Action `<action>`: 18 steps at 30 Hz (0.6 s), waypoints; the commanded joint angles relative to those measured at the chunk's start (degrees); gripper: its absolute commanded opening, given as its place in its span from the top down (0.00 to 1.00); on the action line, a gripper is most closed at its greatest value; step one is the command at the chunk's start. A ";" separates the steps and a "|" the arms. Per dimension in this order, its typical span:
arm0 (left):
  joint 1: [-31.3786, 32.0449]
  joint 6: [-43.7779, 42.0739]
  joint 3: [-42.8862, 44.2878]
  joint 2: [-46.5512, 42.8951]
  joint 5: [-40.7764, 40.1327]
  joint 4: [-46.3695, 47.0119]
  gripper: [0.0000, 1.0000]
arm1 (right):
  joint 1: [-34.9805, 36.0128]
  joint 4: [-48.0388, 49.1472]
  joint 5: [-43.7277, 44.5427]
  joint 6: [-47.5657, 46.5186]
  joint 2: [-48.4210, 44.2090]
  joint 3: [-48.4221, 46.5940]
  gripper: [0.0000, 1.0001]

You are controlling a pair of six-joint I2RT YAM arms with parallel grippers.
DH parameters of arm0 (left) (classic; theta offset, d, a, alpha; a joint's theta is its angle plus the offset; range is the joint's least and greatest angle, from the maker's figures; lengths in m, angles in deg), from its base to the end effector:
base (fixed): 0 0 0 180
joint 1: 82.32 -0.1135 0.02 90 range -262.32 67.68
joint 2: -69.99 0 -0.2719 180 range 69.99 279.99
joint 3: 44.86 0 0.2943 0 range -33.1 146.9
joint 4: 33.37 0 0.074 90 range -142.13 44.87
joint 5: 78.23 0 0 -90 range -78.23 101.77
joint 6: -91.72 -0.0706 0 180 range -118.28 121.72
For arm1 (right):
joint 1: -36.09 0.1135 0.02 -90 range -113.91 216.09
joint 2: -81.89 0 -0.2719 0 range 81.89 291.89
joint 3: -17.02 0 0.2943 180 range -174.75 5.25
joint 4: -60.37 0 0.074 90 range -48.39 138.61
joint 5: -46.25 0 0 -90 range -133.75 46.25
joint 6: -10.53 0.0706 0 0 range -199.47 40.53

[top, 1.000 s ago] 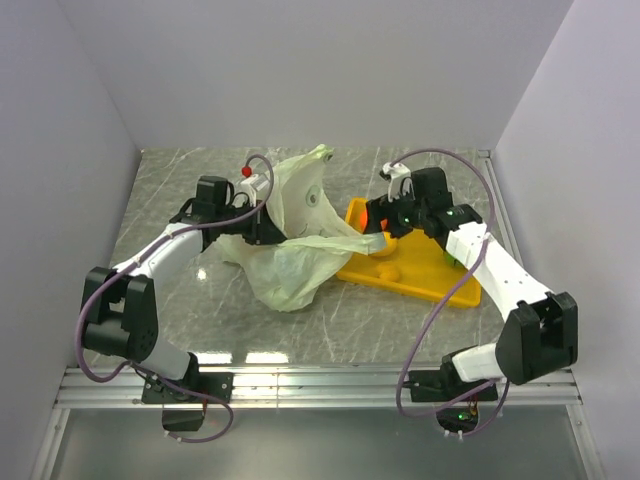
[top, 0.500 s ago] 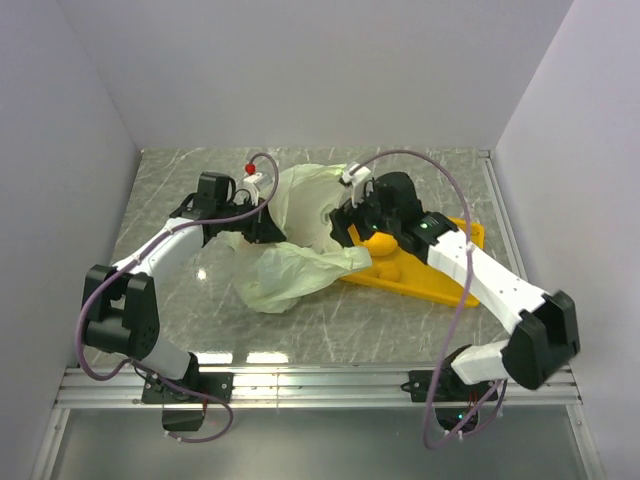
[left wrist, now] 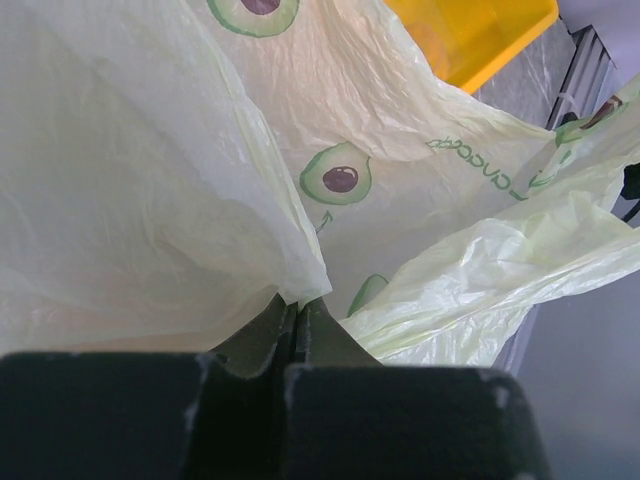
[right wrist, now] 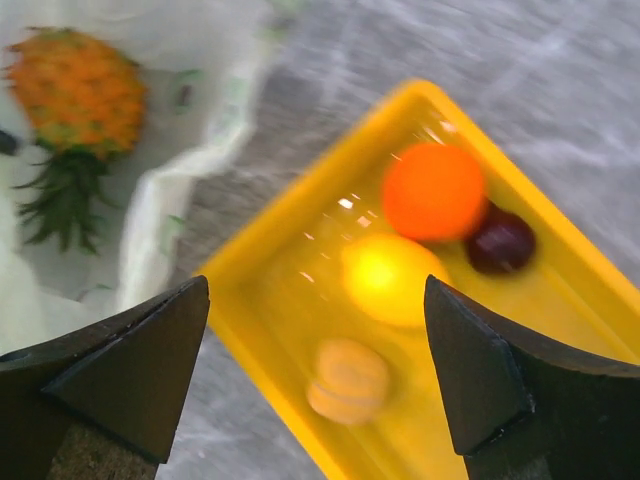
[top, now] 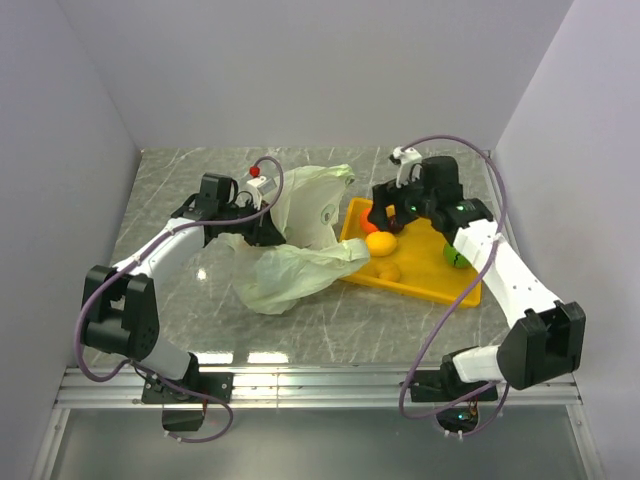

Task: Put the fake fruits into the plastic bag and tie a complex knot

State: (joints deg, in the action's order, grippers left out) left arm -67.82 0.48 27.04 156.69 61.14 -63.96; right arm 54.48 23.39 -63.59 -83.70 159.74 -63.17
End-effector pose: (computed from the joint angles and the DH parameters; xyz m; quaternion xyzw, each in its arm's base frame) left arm 0.3478 -0.1453 0.2244 0.2721 0.8110 -0.4236 0.2979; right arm 0.3458 0.1402 0.3115 -0.2495 0.8397 0.2078 0.4353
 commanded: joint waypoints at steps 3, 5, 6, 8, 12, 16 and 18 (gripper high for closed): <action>0.26 -3.86 1.73 -2.06 0.64 -1.29 0.99 | -3.19 -7.22 -3.55 -7.09 -0.86 4.26 0.05; 0.26 -5.69 2.26 -1.88 1.61 -2.08 0.99 | -3.19 -7.92 -1.54 -11.84 2.65 4.35 0.01; 0.26 -6.14 2.35 -1.71 2.48 -2.26 0.98 | -3.45 -8.36 -1.26 -13.51 4.32 2.70 0.01; 0.26 -7.11 2.79 -1.36 3.02 -2.79 0.98 | -3.54 -8.10 -0.82 -17.99 8.45 0.32 0.00; 0.26 -7.11 3.76 -0.13 3.28 -3.93 0.99 | -3.36 -5.82 -0.38 -24.93 13.20 0.31 0.00; 0.26 -7.47 4.46 0.32 3.20 -4.29 0.99 | -3.36 -3.71 0.50 -29.07 16.46 2.32 0.00; 0.26 -7.64 4.37 0.49 3.19 -4.28 0.99 | -3.19 -2.04 1.11 -30.66 18.03 3.38 0.00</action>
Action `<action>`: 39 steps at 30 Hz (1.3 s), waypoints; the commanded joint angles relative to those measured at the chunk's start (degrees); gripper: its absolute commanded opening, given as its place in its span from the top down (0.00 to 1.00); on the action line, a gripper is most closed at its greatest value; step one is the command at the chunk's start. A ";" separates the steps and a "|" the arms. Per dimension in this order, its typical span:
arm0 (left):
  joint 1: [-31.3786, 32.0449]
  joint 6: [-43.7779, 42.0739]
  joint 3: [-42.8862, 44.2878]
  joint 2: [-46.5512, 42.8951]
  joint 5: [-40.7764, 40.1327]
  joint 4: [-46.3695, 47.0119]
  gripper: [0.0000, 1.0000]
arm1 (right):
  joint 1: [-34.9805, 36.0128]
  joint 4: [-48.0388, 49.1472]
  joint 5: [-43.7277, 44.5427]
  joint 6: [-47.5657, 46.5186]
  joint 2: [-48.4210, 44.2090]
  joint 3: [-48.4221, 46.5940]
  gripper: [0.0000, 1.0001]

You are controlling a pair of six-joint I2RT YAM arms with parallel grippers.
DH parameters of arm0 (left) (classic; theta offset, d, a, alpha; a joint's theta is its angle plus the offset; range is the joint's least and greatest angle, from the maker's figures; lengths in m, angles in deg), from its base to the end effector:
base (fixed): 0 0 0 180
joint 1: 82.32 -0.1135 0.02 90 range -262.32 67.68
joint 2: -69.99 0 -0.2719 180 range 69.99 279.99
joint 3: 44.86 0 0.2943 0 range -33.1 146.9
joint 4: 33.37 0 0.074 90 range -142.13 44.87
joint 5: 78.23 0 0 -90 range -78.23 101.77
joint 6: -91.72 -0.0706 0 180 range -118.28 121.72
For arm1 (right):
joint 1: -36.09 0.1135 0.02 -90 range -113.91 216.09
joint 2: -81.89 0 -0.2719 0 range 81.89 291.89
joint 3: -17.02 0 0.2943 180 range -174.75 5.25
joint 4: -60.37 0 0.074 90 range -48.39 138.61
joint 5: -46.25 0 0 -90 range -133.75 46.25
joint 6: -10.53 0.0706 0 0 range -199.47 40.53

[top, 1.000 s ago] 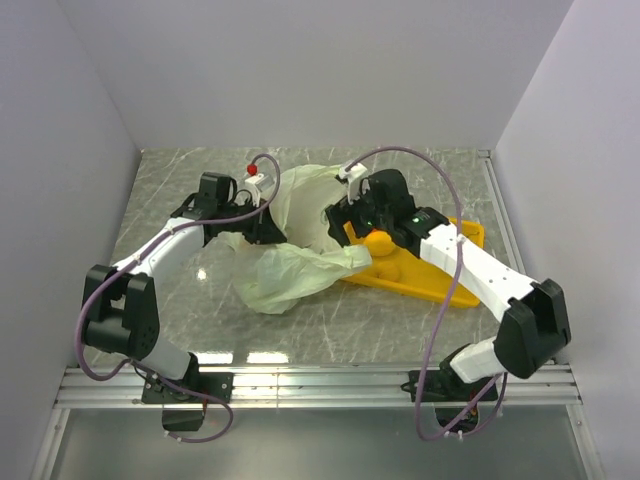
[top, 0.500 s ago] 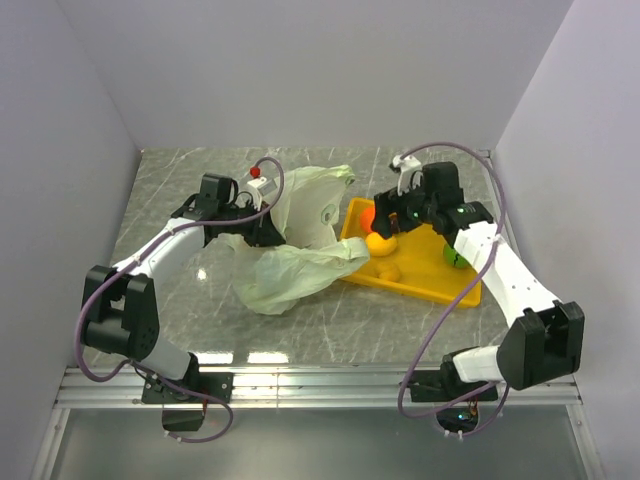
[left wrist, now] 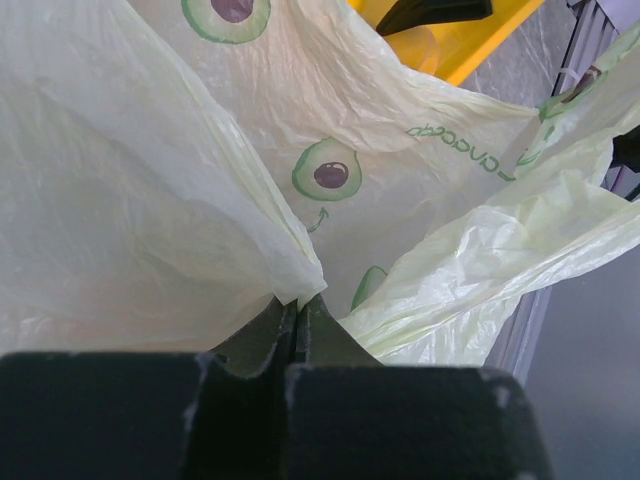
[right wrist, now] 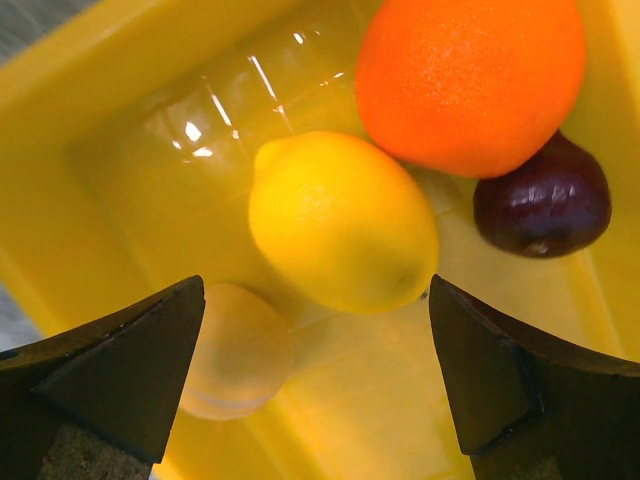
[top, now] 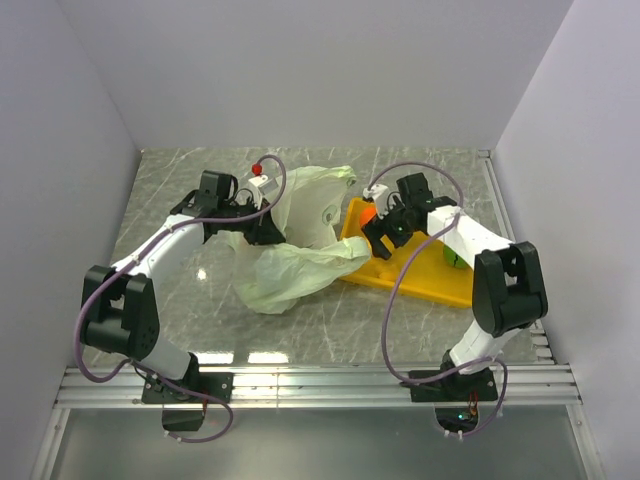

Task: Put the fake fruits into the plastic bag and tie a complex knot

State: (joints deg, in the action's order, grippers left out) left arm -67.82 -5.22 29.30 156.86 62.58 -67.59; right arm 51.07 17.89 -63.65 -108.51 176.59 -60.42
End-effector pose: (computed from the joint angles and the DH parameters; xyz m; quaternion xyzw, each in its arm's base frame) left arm 0.3477 -0.1464 0.2336 0.3110 0.7963 -0.4201 0.3045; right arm 0.3745 0.1251 0.1759 -0.3981 0.8646 0.1341 0.2756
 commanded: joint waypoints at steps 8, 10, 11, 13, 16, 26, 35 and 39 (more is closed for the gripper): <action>0.26 -2.29 2.03 0.84 1.49 -1.19 0.99 | 0.22 5.14 1.71 -7.09 5.41 0.44 0.07; 0.18 -2.46 1.68 0.67 1.40 -0.92 0.99 | 0.31 6.10 1.80 -7.61 4.62 1.68 0.08; 0.18 -2.55 1.59 0.67 1.57 -0.83 0.99 | 0.22 6.02 1.36 -7.53 4.45 2.38 0.12; 0.18 -2.81 1.77 0.84 1.75 -0.92 1.00 | 0.22 5.76 0.57 -6.91 3.40 2.56 0.17; 0.09 -3.34 2.21 1.28 1.93 -1.27 0.99 | 0.05 5.41 -0.84 -6.03 0.68 2.83 0.39; -0.70 -3.78 2.12 1.46 3.25 -1.01 0.99 | -5.66 -2.06 -2.95 -5.59 -8.64 0.56 0.59; -0.79 -3.96 2.12 1.11 3.60 -1.45 0.99 | -0.77 -5.75 -3.40 -4.54 -9.27 -13.85 0.60; -0.88 -3.96 2.47 0.93 3.34 -1.62 1.00 | 4.96 -5.93 -1.37 -5.50 -7.16 -17.38 0.60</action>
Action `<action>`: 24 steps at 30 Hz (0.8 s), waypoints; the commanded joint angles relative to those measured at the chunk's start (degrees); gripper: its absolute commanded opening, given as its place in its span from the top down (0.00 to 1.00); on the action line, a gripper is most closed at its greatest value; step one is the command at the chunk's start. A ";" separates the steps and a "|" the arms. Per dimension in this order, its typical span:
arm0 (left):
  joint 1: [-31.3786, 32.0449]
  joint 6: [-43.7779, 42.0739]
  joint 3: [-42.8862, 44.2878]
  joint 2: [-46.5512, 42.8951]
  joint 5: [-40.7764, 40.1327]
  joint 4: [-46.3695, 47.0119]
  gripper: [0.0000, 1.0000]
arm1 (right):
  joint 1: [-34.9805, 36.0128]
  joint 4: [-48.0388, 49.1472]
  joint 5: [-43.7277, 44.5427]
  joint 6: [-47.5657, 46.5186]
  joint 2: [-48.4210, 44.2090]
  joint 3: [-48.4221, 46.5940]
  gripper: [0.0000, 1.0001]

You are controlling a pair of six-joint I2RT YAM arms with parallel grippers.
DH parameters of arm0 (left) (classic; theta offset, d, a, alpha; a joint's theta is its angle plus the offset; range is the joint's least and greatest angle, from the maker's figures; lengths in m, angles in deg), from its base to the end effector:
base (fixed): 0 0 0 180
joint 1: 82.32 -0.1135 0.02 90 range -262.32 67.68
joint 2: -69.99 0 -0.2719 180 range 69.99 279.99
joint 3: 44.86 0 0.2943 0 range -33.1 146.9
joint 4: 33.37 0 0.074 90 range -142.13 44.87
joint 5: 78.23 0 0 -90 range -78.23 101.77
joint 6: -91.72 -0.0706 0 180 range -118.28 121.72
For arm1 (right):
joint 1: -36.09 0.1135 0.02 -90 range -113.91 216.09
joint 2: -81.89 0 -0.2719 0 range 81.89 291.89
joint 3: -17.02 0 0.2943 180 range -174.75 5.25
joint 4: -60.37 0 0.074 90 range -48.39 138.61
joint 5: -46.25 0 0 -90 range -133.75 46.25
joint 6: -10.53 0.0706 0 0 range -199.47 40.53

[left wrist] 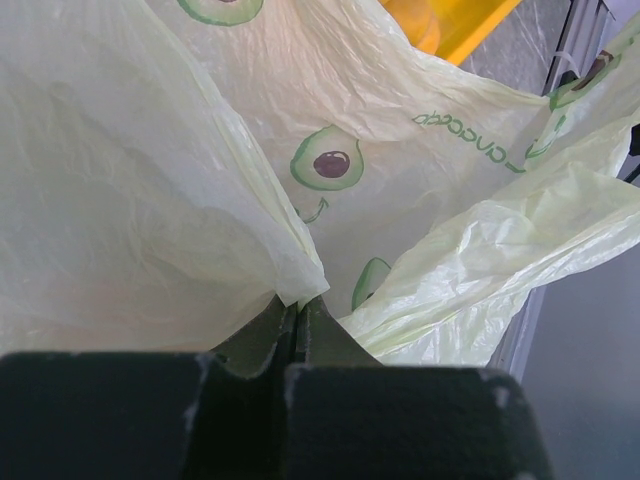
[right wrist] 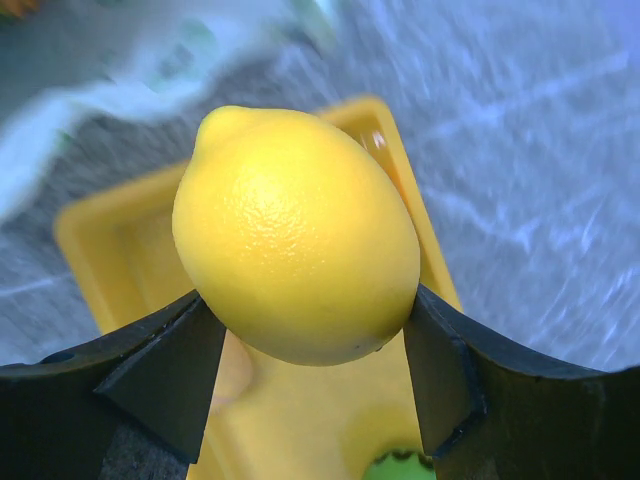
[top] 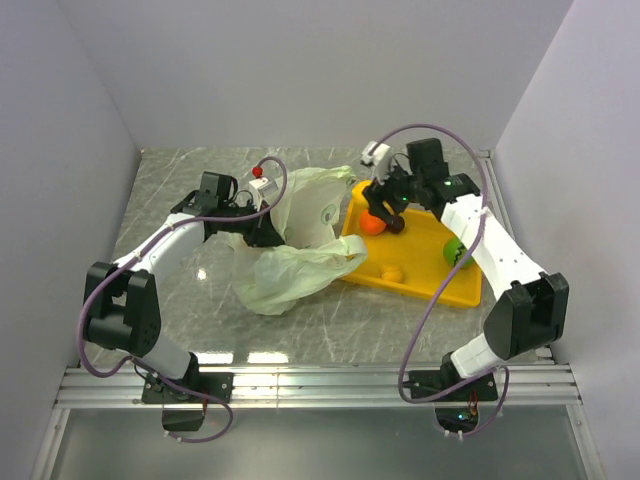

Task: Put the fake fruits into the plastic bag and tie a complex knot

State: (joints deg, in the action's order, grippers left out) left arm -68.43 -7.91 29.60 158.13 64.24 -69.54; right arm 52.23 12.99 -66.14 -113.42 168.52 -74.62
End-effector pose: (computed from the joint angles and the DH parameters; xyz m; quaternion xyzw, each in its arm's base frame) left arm 0.3482 -0.1438 0.2262 0.3203 0.7939 -0.4264 0.2922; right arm 0.3768 0.1371 0.3168 -0.4509 0.7799 0.1142 0.4188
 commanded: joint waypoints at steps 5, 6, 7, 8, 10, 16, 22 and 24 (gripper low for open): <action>-0.71 -0.31 2.17 -1.04 1.67 1.11 0.99 | 9.95 -1.74 3.05 -1.90 2.31 -6.07 0.60; -0.79 -0.13 2.08 -1.21 1.67 1.29 1.00 | 10.83 -1.74 3.14 -1.90 2.66 -6.43 0.60; -0.88 0.13 1.64 -1.56 1.67 1.72 0.99 | 12.15 -1.65 2.88 -1.90 3.19 -6.87 0.60; -1.06 0.31 1.47 -1.65 1.76 1.73 1.00 | 13.12 -1.82 2.71 -1.90 4.59 -8.18 0.60; -1.15 0.40 1.11 -2.00 1.94 1.90 0.99 | 15.66 -2.87 3.32 -2.17 6.52 -9.94 0.59; -1.58 0.93 1.46 -1.48 3.34 2.61 0.99 | 19.89 -4.19 4.55 1.07 16.19 -22.74 0.21; -2.55 1.80 2.69 -0.51 4.22 2.78 0.99 | 17.53 -7.20 8.61 7.58 17.36 -23.08 0.02; -2.81 1.54 2.87 -0.51 4.22 2.61 0.99 | 14.90 -4.74 5.36 9.60 11.56 -18.67 0.01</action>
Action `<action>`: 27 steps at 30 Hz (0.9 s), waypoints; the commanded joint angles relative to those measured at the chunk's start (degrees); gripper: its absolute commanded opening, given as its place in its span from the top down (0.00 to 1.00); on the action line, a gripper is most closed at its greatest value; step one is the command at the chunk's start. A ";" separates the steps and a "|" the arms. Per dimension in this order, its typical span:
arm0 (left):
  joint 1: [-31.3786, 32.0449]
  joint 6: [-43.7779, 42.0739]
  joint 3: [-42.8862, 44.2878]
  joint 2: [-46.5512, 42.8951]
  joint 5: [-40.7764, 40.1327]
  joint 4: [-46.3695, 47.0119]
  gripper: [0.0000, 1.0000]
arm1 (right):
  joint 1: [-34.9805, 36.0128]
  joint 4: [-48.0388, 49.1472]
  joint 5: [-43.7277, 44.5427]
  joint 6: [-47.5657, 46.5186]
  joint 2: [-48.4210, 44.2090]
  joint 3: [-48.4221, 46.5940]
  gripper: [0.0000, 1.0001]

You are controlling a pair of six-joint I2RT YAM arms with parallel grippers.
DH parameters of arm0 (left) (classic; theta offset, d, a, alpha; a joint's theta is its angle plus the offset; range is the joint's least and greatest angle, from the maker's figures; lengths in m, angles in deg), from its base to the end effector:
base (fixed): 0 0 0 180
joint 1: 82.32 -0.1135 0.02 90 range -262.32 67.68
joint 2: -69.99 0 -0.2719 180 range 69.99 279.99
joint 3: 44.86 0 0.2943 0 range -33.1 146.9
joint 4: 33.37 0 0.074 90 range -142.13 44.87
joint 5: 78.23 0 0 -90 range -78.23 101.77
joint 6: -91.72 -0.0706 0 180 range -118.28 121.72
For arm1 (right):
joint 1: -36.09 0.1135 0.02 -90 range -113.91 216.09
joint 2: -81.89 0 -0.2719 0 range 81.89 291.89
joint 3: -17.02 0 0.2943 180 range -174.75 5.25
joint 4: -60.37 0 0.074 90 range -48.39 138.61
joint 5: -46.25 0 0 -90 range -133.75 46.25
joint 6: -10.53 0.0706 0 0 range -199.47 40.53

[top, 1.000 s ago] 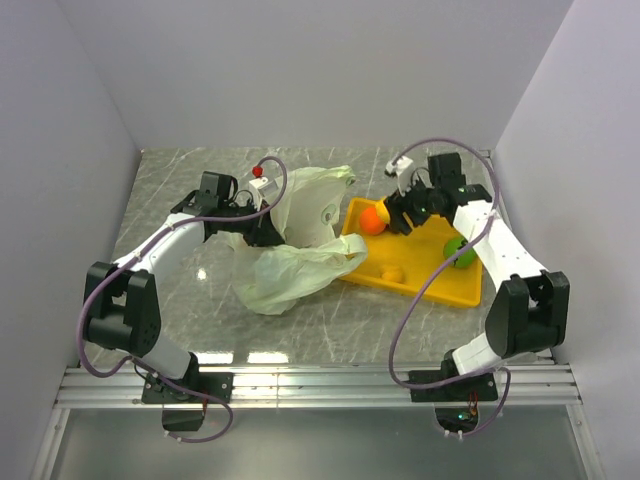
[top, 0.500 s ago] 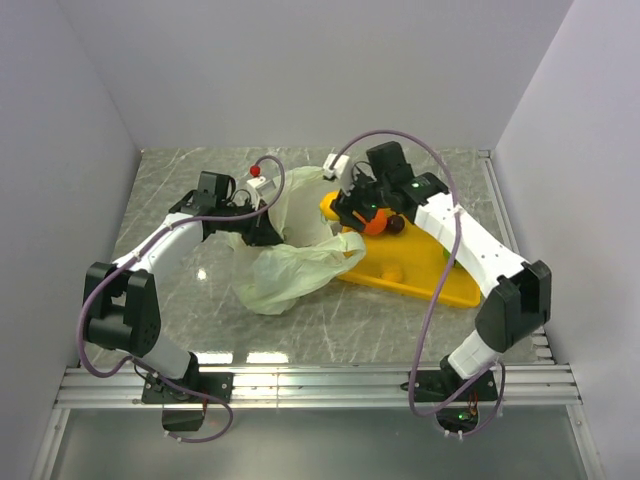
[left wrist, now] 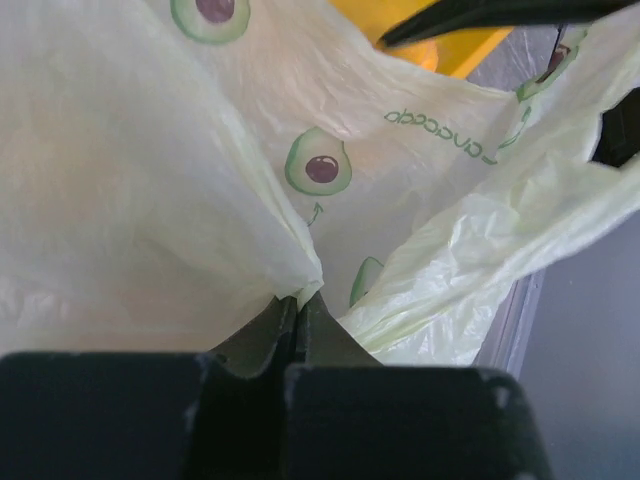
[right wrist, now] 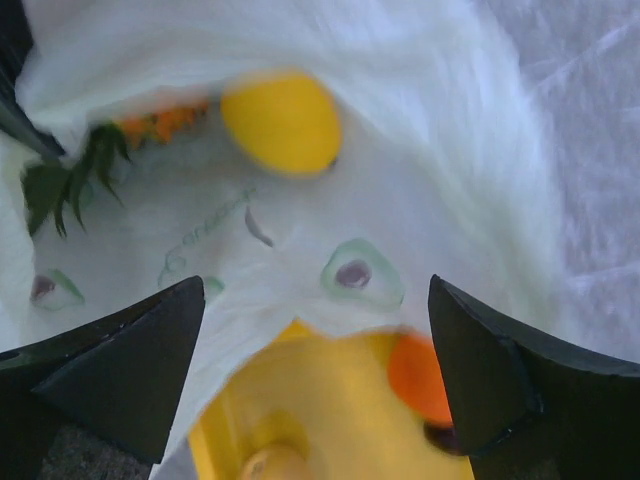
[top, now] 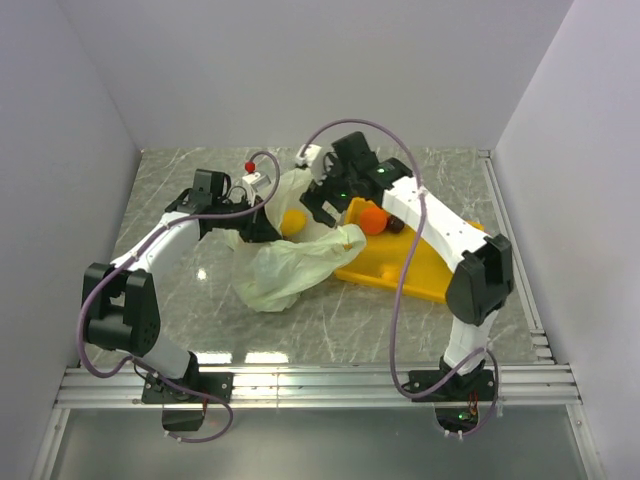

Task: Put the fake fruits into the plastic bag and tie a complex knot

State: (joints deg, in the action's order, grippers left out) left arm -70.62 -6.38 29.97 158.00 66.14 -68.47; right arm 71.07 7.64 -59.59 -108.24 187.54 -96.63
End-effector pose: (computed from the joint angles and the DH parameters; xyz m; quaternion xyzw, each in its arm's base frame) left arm 0.3543 -0.1320 0.2322 0.3032 0.7909 -0.4367 0.3032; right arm 0.3868 0.2942 0.3164 -0.5278 0.7483 0.1476 0.3737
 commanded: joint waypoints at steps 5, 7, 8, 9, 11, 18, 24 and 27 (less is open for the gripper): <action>-0.98 -0.51 2.67 0.06 2.85 0.48 0.99 | -11.67 6.69 -4.81 9.51 -17.12 15.30 0.02; -1.07 -0.87 3.02 0.32 2.94 0.13 0.99 | -16.84 7.48 -5.87 10.58 -17.58 16.89 0.04; -1.07 -0.87 3.20 0.41 2.85 -0.04 0.99 | -18.44 8.01 -6.48 11.19 -17.49 17.33 0.04; -1.07 -0.95 3.72 0.76 2.85 -0.13 0.99 | -21.50 8.62 -8.32 11.54 -17.23 17.77 0.04; -1.16 -1.22 4.25 1.20 2.85 -0.83 0.99 | -23.46 9.24 -10.18 11.20 -15.83 18.39 0.04; -1.33 -0.70 5.40 2.08 1.97 -1.19 0.99 | -23.03 7.58 -4.92 9.70 -4.59 15.15 0.04; -1.33 1.42 4.87 2.34 1.27 0.30 0.99 | -21.19 6.78 2.56 14.01 5.17 9.60 0.03; -1.33 1.51 5.22 2.61 0.83 0.39 0.99 | -20.57 7.22 2.48 14.62 7.73 9.77 0.03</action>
State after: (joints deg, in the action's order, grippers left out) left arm -71.75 -5.44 33.14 160.62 66.89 -69.56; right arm 49.74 14.08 -59.61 -95.39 195.54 -83.65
